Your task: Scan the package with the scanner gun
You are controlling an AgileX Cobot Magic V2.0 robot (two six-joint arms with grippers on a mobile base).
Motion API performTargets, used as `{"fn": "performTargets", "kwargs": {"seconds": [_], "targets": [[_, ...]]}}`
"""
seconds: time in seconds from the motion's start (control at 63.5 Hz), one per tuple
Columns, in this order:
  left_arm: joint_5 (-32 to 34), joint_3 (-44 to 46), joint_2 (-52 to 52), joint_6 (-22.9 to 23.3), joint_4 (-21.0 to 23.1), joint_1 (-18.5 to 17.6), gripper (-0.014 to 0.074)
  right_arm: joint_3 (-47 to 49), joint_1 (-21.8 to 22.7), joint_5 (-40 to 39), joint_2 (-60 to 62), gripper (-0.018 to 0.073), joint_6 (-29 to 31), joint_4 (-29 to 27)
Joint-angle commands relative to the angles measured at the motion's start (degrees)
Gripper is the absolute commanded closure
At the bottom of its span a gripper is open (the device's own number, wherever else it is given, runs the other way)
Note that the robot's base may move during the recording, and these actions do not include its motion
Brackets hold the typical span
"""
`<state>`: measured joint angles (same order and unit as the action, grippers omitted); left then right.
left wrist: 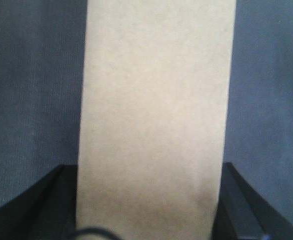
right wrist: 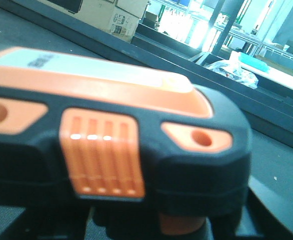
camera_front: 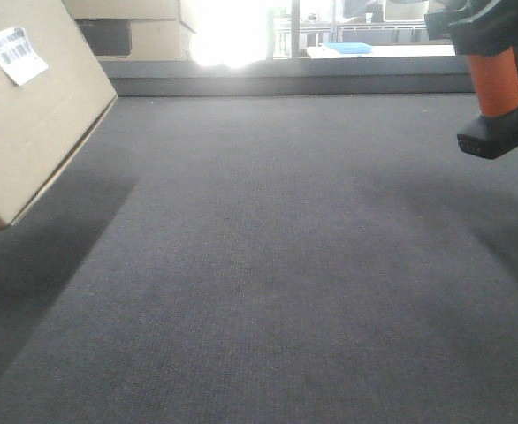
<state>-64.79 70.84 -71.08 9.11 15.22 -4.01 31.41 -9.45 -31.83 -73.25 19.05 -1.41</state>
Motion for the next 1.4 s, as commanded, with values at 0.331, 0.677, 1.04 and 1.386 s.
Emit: {"fn": "performTargets", "kwargs": {"seconds": [0.331,0.677,1.04,1.386], "targets": [[-5.2,0.2,-0.7,-0.1,1.2,0.1,0.0311,1.2,0.1,-4.0,0.4,0.0374,0.9,-0.5],[-5.2,0.2,-0.4,-0.1,0.0,0.1,0.0311,1.2,2.8,-4.9,-0.9,0.0374,1.0,-2.8],[-5.2,0.2,-0.5,-0.1,-0.1,0.1,0.0311,1.2,4.3,-4.9,-1.4,0.0374,2.0,-2.8],[-5.2,0.2,-0.5,-0.1,-0.1,0.1,0.0311,1.2,7.6,-5.1,-1.5,0.0374,2.0,-2.8]]}}
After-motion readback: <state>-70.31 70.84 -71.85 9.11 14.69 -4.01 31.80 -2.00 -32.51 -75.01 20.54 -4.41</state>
